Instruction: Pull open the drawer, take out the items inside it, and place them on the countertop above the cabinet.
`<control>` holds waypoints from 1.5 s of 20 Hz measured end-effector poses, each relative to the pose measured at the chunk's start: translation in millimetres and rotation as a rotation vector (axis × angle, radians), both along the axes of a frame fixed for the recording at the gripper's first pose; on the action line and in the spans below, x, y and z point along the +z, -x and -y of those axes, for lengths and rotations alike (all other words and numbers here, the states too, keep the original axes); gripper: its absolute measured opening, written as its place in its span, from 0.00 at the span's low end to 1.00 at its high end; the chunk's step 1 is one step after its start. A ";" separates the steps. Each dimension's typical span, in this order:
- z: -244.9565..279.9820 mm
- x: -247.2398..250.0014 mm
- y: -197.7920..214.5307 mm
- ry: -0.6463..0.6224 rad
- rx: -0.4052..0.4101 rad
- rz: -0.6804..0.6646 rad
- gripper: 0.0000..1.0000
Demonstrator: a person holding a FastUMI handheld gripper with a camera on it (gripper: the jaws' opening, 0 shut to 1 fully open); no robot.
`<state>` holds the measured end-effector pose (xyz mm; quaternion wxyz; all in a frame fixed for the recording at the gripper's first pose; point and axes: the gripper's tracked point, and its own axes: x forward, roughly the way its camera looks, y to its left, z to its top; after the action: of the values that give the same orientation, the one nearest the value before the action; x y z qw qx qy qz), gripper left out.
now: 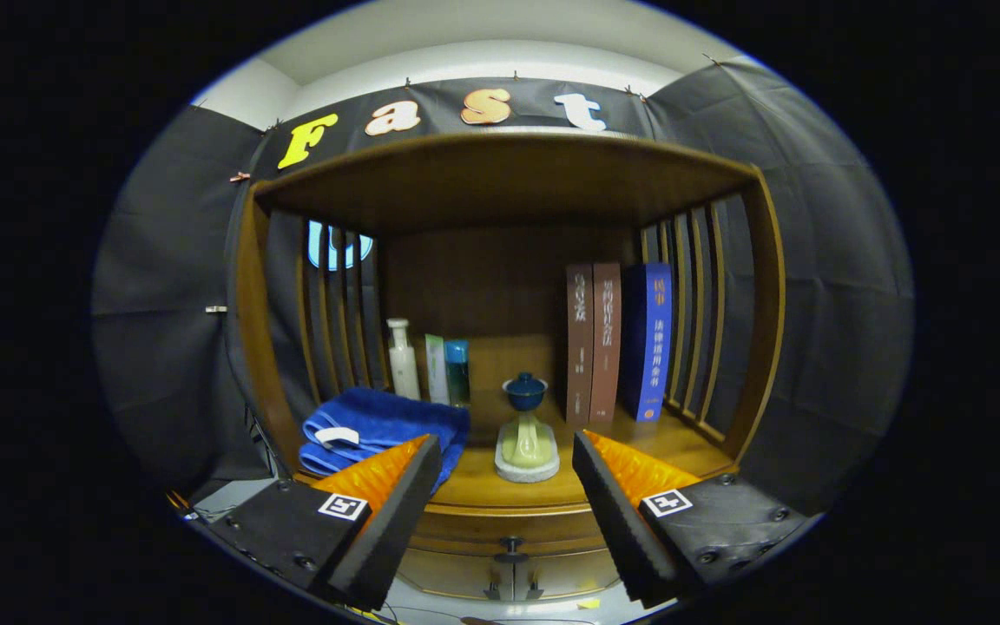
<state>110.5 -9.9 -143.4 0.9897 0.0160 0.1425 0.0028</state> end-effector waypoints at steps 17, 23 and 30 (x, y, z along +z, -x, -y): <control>-14.3 138.6 81.4 -0.048 0.028 0.125 0.99; -14.9 145.4 82.1 -0.069 0.011 0.143 0.98; -12.6 139.2 77.6 -0.051 0.010 0.119 0.98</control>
<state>32.9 2.8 -4.2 0.9956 0.0400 0.0836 0.0124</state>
